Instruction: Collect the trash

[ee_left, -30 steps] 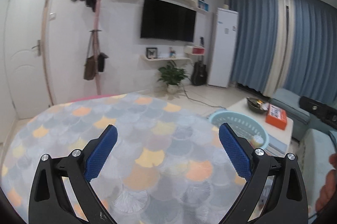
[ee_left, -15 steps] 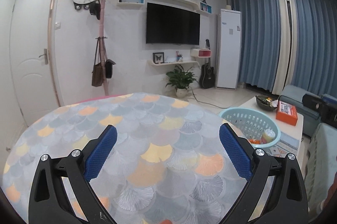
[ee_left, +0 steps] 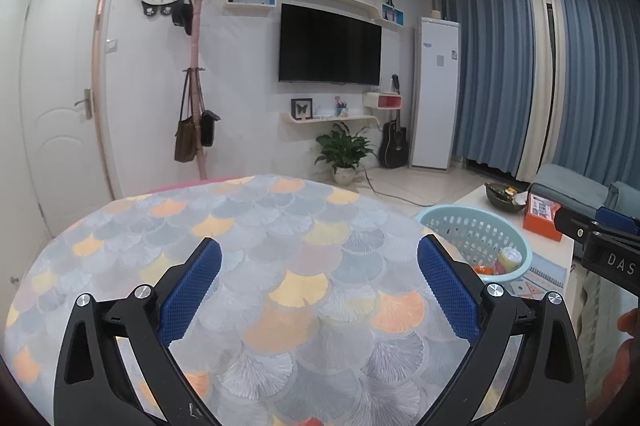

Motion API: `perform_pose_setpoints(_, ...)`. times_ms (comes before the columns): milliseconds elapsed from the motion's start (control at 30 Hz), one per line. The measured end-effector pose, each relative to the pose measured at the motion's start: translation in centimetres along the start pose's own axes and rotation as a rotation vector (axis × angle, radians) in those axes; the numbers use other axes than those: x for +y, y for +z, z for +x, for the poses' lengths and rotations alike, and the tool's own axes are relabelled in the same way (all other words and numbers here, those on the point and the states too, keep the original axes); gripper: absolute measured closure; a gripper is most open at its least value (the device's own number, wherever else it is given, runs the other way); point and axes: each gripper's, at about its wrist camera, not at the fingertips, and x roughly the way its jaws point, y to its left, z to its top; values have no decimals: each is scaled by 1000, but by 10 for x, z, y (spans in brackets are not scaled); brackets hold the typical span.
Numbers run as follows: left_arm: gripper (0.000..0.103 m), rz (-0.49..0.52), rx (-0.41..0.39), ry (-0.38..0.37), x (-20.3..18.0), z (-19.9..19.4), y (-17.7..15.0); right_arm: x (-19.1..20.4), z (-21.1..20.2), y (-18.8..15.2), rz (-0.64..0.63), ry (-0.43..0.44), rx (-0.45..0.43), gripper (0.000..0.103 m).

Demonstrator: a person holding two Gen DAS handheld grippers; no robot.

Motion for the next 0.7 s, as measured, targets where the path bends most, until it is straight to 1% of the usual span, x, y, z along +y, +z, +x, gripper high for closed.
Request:
perform_pose_setpoints(267, 7, -3, 14, -1, 0, 2, 1, 1, 3, -1, 1, 8, 8, 26)
perform_pose_setpoints(700, 7, -6, 19, -4, 2, 4, 2, -1, 4, -2, 3, 12, 17, 25)
